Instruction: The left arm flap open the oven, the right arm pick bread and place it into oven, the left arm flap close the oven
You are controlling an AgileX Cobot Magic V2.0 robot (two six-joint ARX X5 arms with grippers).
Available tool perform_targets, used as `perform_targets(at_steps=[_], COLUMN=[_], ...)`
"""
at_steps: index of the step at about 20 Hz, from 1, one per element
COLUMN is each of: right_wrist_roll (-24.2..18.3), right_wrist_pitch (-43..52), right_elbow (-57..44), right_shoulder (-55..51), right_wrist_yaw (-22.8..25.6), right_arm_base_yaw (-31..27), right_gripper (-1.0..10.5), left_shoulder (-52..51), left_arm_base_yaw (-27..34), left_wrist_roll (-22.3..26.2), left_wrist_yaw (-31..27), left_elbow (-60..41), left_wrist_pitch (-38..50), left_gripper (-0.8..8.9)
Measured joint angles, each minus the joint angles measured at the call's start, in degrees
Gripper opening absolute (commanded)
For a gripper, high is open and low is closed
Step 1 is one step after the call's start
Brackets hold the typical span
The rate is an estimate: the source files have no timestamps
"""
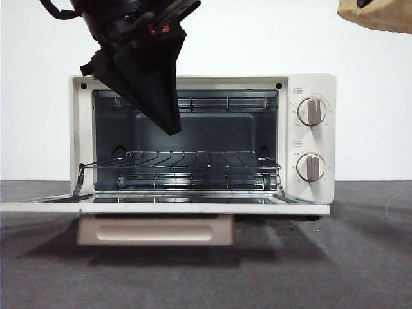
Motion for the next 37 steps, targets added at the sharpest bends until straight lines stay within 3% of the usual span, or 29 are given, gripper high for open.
perform_targets(at_steps=[4, 9, 16, 23, 26, 33, 37], right_wrist_roll=[0.0, 0.0, 0.5, 6.1, 9.5, 11.0, 11.0], right_wrist_pitch=[0.0, 0.1, 6.1, 19.1, 25.7, 28.0, 29.4], right_elbow=[0.0, 0.0, 0.1, 0.1, 1.4, 16.9, 20.9], right_shoulder=[0.0, 1.0, 8.6, 23.4, 31.4, 50.4, 57.5], right_wrist_yaw=[-0.9, -1.4, -6.1, -8.1, -8.4, 1.3, 8.3], right_arm_base_yaw=[0.0, 0.0, 1.7, 9.6, 11.0, 10.9, 10.9], right_gripper=[2.2, 2.2, 2.2, 2.2, 2.2, 2.2, 2.2], left_shoulder=[-0.8, -11.3, -31.6, -46.4, -49.7, -51.7, -51.7], left_arm_base_yaw=[1.4, 7.2, 16.9, 23.6, 24.3, 24.3, 24.3], left_wrist_roll=[-0.3, -1.6, -3.5, -3.8, -3.9, -3.9, -3.9], left_wrist_yaw=[-0.2, -0.9, 0.3, 9.8, 10.9, 11.1, 11.1], left_elbow=[0.0, -1.1, -16.2, -28.2, -30.2, -30.2, -30.2], left_wrist_pitch=[0.7, 2.7, 3.7, 3.4, 1.5, 1.1, 1.0], left_gripper=[0.12, 0.11, 0.11, 0.11, 0.12, 0.12, 0.12])
